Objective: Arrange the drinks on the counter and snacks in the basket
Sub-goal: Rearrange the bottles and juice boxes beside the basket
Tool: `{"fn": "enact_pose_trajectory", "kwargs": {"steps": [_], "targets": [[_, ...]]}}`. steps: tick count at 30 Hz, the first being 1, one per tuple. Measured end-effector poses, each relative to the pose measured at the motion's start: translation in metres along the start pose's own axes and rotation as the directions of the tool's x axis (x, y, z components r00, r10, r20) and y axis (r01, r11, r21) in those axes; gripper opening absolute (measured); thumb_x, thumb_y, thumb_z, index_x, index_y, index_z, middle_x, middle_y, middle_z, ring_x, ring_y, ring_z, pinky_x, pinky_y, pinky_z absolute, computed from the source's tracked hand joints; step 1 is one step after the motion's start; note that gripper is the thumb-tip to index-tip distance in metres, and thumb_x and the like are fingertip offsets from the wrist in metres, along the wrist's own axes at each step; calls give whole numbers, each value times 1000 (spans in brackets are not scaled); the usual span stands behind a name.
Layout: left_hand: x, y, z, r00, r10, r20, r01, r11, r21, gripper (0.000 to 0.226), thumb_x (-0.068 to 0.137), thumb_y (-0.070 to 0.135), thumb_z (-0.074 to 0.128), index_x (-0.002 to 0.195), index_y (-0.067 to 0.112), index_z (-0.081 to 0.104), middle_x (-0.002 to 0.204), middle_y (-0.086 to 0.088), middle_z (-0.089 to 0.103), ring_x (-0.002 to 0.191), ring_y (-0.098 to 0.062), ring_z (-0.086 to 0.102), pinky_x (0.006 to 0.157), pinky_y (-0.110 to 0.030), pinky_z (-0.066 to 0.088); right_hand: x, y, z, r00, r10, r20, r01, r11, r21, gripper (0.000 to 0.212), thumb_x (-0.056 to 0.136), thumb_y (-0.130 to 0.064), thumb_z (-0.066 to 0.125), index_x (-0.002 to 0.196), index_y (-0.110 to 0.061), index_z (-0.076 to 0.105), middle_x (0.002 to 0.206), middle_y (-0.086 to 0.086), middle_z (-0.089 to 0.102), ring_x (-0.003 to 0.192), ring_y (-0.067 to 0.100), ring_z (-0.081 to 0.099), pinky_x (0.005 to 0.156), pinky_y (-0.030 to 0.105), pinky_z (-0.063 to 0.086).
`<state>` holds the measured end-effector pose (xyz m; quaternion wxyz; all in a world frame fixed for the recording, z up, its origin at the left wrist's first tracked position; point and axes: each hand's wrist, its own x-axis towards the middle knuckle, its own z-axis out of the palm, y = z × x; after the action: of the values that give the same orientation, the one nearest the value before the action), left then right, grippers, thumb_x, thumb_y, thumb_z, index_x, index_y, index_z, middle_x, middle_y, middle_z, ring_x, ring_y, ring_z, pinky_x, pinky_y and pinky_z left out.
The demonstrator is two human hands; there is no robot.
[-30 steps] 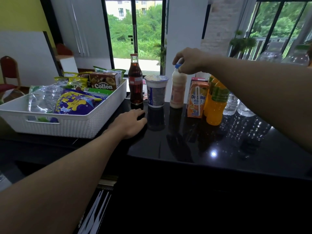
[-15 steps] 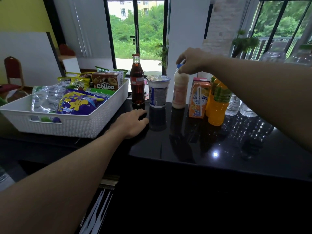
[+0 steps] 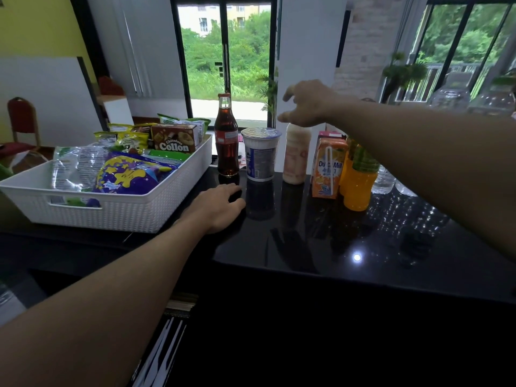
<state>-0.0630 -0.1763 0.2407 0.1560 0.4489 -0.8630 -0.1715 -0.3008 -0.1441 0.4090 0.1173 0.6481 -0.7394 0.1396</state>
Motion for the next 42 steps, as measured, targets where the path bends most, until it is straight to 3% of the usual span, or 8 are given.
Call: {"fn": "enact_pose_trajectory", "kwargs": {"steps": [5,10,16,21,25,29,35,42], "targets": [[-2,3,0,999,6,-34,-7,1000,-28,69,80,56,38,144,30,50,148,-1,50,132,-26,48,110,-44,39,12,-24,2,987,-84,137,93,994,-55,59,89,-54,66,137,-23,57,132,6,63,118,27,59,101,47,48],[1,-1,1,1000,-16,-15,16,1000,-9,67,86,54,40,148,31,44,153,0,44,136,-24,44,112,-43,36,20,-42,18,967,-110,230,156,968,-195,64,85,-70,59,136,-31,59,134,3,62,120,29,58,99,51,49],[3,-2,2,1000,-22,-5,22,1000,21,66,87,55,39,149,33,42,154,0,43,137,-25,44,110,-43,36,20,-46,26,951,-169,259,220,958,-184,47,90,-51,67,130,-26,67,130,2,66,112,25,59,89,41,48],[4,-2,1,1000,-23,0,23,1000,21,68,85,56,38,150,34,40,155,0,42,137,-26,43,111,-44,36,20,-49,19,940,-154,305,205,968,-142,37,87,-32,72,121,-19,72,117,2,72,99,20,62,90,40,54],[3,-2,2,1000,-18,-9,18,1000,24,67,86,56,39,149,34,41,155,0,42,138,-26,43,111,-43,36,23,-47,21,943,-147,298,193,973,-131,32,88,-37,70,113,-16,74,112,4,72,101,23,65,87,42,56],[3,-1,1,1000,-24,-3,24,999,24,67,86,57,39,149,34,41,155,0,43,137,-26,43,112,-44,36,22,-49,25,954,-167,249,212,963,-165,52,91,-54,64,131,-20,65,129,7,63,116,30,59,97,48,51],[2,0,0,1000,-15,-6,15,999,33,65,88,55,39,149,34,42,154,0,43,136,-27,44,111,-42,36,20,-49,18,920,-228,320,258,965,-54,40,91,-21,66,131,-27,67,129,6,66,115,27,61,96,42,52],[1,2,-1,1000,-10,-5,11,999,34,64,90,53,40,149,31,42,153,-2,44,136,-27,45,110,-42,37,17,-45,18,929,-222,295,229,973,11,35,88,-13,68,121,-22,70,136,7,60,119,29,58,93,42,52]]}}
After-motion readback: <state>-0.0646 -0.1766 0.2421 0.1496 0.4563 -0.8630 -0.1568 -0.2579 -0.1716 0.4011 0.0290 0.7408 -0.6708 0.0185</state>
